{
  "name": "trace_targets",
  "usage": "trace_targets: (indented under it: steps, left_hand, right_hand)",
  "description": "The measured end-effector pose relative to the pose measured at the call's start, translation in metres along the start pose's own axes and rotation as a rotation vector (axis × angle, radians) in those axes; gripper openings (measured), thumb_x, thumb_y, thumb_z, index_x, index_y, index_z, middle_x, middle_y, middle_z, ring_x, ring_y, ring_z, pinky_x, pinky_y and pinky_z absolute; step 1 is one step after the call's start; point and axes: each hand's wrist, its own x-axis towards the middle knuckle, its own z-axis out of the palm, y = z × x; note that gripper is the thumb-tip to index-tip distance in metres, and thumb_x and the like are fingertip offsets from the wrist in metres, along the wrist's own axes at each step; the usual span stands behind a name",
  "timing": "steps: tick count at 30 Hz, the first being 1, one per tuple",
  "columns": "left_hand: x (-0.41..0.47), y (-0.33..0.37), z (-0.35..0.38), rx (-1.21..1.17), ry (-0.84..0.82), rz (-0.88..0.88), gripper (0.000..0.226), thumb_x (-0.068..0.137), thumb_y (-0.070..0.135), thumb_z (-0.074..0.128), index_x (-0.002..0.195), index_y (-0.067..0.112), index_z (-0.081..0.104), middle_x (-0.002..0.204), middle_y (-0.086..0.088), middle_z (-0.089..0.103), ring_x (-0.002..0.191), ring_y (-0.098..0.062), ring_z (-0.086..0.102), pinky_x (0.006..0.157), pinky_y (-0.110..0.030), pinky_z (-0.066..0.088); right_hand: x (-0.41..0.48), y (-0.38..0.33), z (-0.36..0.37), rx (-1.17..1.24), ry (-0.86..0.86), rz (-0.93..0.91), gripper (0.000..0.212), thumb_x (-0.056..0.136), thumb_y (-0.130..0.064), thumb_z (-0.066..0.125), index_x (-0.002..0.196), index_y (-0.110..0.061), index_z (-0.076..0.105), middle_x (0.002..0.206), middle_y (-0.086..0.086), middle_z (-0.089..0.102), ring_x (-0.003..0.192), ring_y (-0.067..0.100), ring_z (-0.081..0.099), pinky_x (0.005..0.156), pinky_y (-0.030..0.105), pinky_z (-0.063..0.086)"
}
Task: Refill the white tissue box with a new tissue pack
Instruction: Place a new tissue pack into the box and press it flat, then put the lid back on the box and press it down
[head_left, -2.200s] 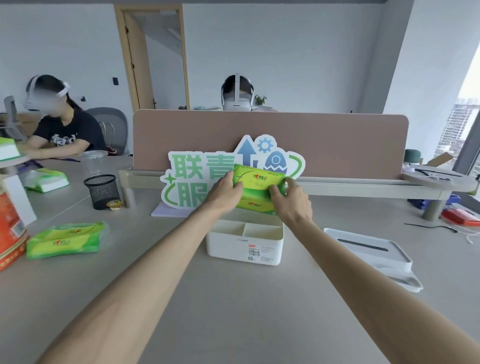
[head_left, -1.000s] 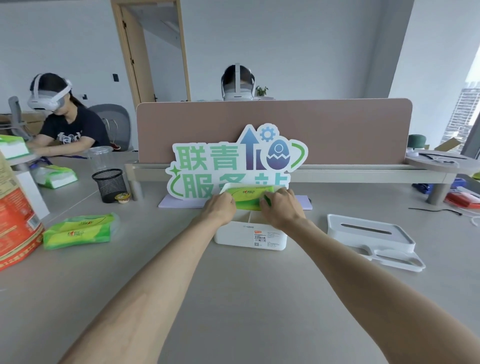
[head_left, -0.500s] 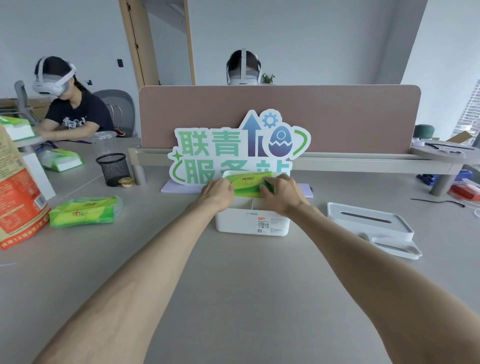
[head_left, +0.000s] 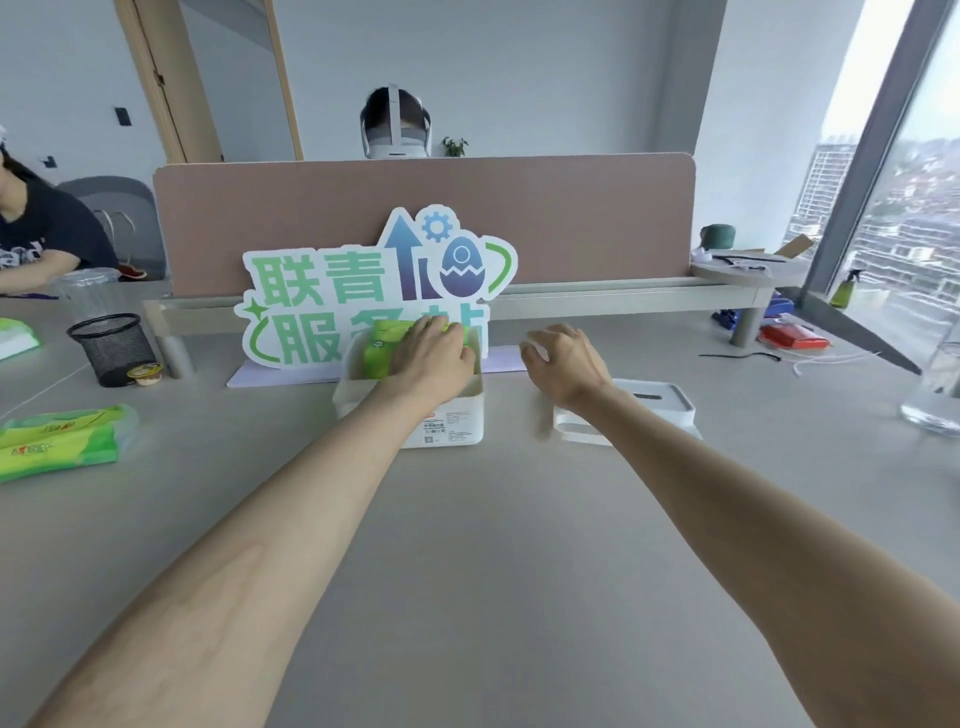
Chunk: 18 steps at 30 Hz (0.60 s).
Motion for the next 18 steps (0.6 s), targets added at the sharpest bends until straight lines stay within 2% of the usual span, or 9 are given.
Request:
trace_targets:
  steps: [2,4,6,8,10,12,14,15,18]
  left_hand:
    - [0.003,0.027,0.01,-0.109,-0.006,0.047,0.034,0.094,0.02,0.038,0.116,0.006,0.059,0.13,-0.012,0.056,0.121,-0.031,0.049,0.097,-0.042,0.044]
    - [0.003,0.055,0.022,-0.21,-0.056,0.067,0.033,0.094,0.018,0.037,0.114,0.006,0.061,0.125,-0.014,0.06,0.114,-0.033,0.055,0.092,-0.038,0.046]
    - [0.002,0.078,0.037,-0.262,-0.162,0.05,0.034,0.096,0.019,0.035,0.119,0.009,0.059,0.127,-0.016,0.061,0.115,-0.034,0.056,0.091,-0.035,0.044]
    - [0.0,0.097,0.052,-0.276,-0.293,0.002,0.037,0.096,0.021,0.034,0.125,0.009,0.052,0.132,-0.019,0.058,0.118,-0.036,0.055,0.093,-0.037,0.044]
    - [-0.001,0.11,0.064,-0.294,-0.398,-0.054,0.042,0.095,0.022,0.033,0.133,0.007,0.043,0.134,-0.022,0.055,0.118,-0.037,0.054,0.087,-0.037,0.043]
    - [-0.002,0.118,0.073,-0.351,-0.471,-0.116,0.052,0.096,0.023,0.031,0.146,0.01,0.029,0.143,-0.019,0.047,0.12,-0.035,0.053,0.083,-0.033,0.04]
    - [-0.002,0.125,0.079,-0.436,-0.507,-0.142,0.057,0.097,0.022,0.031,0.152,0.015,0.02,0.152,-0.012,0.038,0.126,-0.031,0.05,0.091,-0.032,0.04]
    - [-0.002,0.128,0.082,-0.473,-0.507,-0.141,0.057,0.097,0.02,0.031,0.152,0.015,0.02,0.154,-0.01,0.036,0.13,-0.03,0.048,0.097,-0.033,0.04]
    - [0.0,0.138,0.079,-0.533,-0.402,-0.117,0.053,0.098,0.016,0.031,0.151,0.011,0.026,0.154,-0.012,0.037,0.134,-0.03,0.043,0.106,-0.034,0.037]
  right_hand:
    - [-0.012,0.026,-0.019,-0.014,0.016,0.074,0.032,0.085,-0.033,0.034,0.069,-0.014,0.055,0.083,0.009,0.057,0.097,0.037,0.053,0.076,0.039,0.051]
    - [-0.025,0.054,-0.037,-0.043,0.028,0.155,0.037,0.088,-0.033,0.035,0.08,-0.012,0.064,0.093,0.014,0.063,0.1,0.036,0.054,0.078,0.038,0.05]
    - [-0.037,0.083,-0.05,-0.07,0.017,0.278,0.036,0.093,-0.031,0.037,0.095,-0.015,0.069,0.104,0.015,0.064,0.104,0.034,0.054,0.076,0.035,0.047]
    - [-0.046,0.106,-0.06,-0.078,-0.011,0.4,0.035,0.095,-0.032,0.037,0.1,-0.014,0.067,0.109,0.016,0.065,0.103,0.035,0.055,0.073,0.033,0.044]
    - [-0.052,0.122,-0.065,-0.056,-0.056,0.51,0.037,0.095,-0.032,0.035,0.106,-0.009,0.062,0.114,0.02,0.065,0.107,0.038,0.056,0.078,0.036,0.045]
    - [-0.056,0.13,-0.065,0.0,-0.116,0.599,0.043,0.097,-0.033,0.035,0.123,-0.006,0.056,0.124,0.023,0.061,0.116,0.039,0.054,0.09,0.037,0.044]
    - [-0.059,0.134,-0.063,0.087,-0.142,0.634,0.05,0.097,-0.033,0.038,0.136,-0.003,0.048,0.128,0.023,0.059,0.119,0.038,0.054,0.095,0.035,0.043]
    - [-0.059,0.136,-0.061,0.118,-0.127,0.63,0.051,0.096,-0.034,0.039,0.134,-0.002,0.05,0.125,0.023,0.061,0.116,0.038,0.056,0.092,0.035,0.044]
    - [-0.054,0.139,-0.058,0.208,0.01,0.638,0.035,0.091,-0.033,0.043,0.096,-0.003,0.06,0.098,0.018,0.064,0.089,0.032,0.059,0.073,0.032,0.042]
